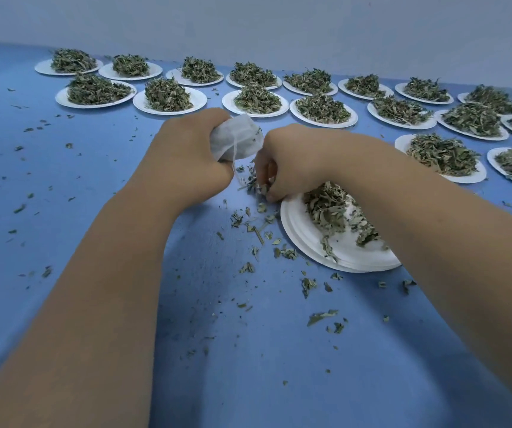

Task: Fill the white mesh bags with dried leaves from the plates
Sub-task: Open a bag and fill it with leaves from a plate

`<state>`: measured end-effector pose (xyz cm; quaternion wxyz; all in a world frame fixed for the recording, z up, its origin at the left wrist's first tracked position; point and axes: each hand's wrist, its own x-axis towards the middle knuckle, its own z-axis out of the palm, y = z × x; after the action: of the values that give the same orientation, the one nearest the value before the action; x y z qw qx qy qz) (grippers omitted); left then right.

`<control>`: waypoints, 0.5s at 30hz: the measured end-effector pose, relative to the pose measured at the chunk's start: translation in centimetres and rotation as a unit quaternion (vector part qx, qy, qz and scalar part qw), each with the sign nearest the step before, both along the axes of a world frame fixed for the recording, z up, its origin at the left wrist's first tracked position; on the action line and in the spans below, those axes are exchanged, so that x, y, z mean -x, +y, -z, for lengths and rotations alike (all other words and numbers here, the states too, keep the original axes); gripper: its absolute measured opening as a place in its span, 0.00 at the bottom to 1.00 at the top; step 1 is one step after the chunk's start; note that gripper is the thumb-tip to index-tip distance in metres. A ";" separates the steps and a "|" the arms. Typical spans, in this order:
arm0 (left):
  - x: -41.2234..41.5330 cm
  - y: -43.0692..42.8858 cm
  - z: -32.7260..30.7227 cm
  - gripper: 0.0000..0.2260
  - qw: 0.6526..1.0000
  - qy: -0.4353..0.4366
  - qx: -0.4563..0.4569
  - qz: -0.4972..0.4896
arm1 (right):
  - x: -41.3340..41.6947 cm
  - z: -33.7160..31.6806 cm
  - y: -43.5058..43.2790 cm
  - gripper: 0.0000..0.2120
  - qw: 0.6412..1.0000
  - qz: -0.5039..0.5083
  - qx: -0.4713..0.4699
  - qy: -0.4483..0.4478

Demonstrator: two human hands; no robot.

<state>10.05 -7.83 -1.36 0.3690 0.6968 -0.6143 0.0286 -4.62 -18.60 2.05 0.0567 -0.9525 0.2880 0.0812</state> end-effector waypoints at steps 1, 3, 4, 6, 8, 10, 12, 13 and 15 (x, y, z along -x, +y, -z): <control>-0.1 0.0 -0.1 0.09 1.000 0.007 0.005 -0.010 | 0.2 -0.1 -0.2 0.06 1.000 0.011 -0.006 -0.024; -0.4 -0.1 -0.2 0.11 0.999 0.029 0.009 -0.026 | 0.9 -0.3 -0.7 0.06 0.996 0.041 -0.017 -0.083; -0.6 -0.1 -0.2 0.10 0.999 0.036 0.009 -0.030 | 1.2 -0.4 -1.0 0.07 0.992 0.058 -0.017 -0.111; -0.8 -0.2 -0.1 0.07 0.999 0.034 0.003 -0.034 | 1.5 -0.4 -1.4 0.10 0.987 0.085 -0.008 -0.134; -1.0 -0.1 0.0 0.08 0.999 0.028 -0.009 -0.037 | 1.4 -0.1 -1.4 0.20 0.986 0.103 -0.042 -0.126; -1.2 0.0 0.1 0.10 0.999 0.024 -0.013 -0.040 | 0.9 -0.1 -0.9 0.34 0.983 0.108 -0.110 -0.098; -1.5 0.2 0.1 0.08 0.998 0.007 -0.035 -0.054 | 0.2 0.2 -0.2 0.44 0.987 0.093 -0.123 -0.049; -1.7 0.2 0.1 0.06 0.997 -0.007 -0.050 -0.063 | -0.3 0.6 0.1 0.46 0.990 0.083 -0.110 -0.035; -2.1 0.2 0.1 0.05 0.994 -0.029 -0.074 -0.078 | -1.3 1.4 0.7 0.45 0.994 0.073 -0.070 -0.040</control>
<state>12.20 -7.62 -1.48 0.2953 0.7670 -0.5688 0.0322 -3.34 -17.93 0.64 0.1401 -0.9250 0.3484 0.0588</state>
